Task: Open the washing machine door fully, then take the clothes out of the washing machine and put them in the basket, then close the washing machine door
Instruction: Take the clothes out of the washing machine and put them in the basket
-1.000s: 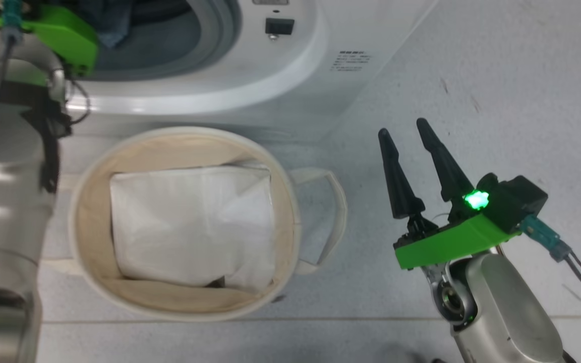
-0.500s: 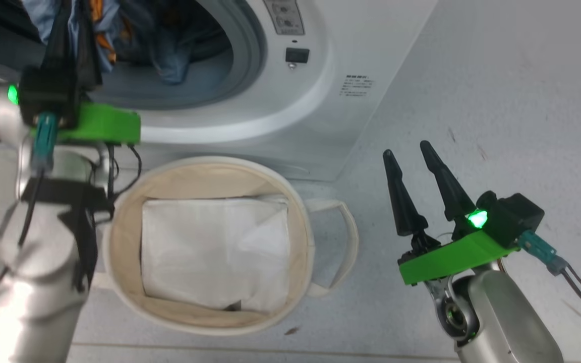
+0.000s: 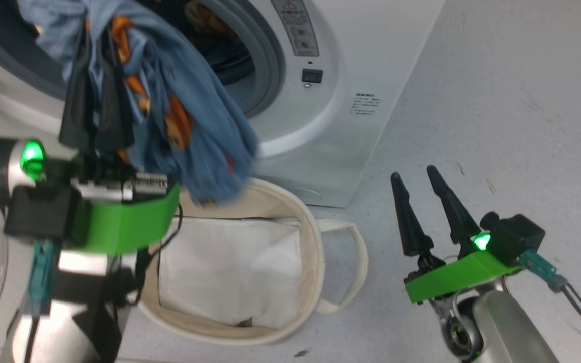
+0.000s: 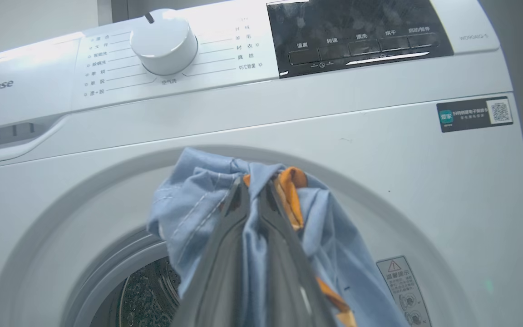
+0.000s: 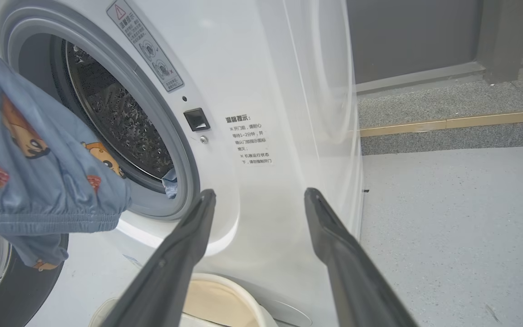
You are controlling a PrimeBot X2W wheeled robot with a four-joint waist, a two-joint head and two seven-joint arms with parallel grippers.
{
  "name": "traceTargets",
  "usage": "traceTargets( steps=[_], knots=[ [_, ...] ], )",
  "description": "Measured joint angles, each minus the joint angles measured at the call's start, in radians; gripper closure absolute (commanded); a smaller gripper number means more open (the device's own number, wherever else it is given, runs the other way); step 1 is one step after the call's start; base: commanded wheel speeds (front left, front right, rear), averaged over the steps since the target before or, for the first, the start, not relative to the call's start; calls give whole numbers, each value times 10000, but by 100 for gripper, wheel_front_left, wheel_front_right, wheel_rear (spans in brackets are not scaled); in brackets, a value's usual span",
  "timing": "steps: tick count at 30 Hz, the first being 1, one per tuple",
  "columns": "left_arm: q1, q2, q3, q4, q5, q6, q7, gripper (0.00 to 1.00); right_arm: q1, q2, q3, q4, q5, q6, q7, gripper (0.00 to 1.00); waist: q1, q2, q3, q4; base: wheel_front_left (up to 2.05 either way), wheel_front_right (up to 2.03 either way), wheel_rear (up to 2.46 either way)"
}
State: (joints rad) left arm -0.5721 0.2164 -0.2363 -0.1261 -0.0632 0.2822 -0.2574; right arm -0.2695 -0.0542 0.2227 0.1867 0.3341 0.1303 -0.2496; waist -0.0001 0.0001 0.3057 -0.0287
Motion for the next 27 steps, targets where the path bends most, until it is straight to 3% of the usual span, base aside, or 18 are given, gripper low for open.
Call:
traceTargets(
  steps=[6,16,27],
  knots=[
    [876,-54,-21,-663,71,92,0,100,222,2,15,54,-82,0,0,0,0,0,-228,129,0,0,0],
    [2217,-69,-420,-637,84,46,0,100,293,2,-13,44,-81,0,2,0,0,0,-131,206,0,0,0],
    [2529,-267,-405,1122,-165,-198,2,100,268,2,-69,42,-174,0,0,0,0,0,279,315,0,0,0]
  ],
)
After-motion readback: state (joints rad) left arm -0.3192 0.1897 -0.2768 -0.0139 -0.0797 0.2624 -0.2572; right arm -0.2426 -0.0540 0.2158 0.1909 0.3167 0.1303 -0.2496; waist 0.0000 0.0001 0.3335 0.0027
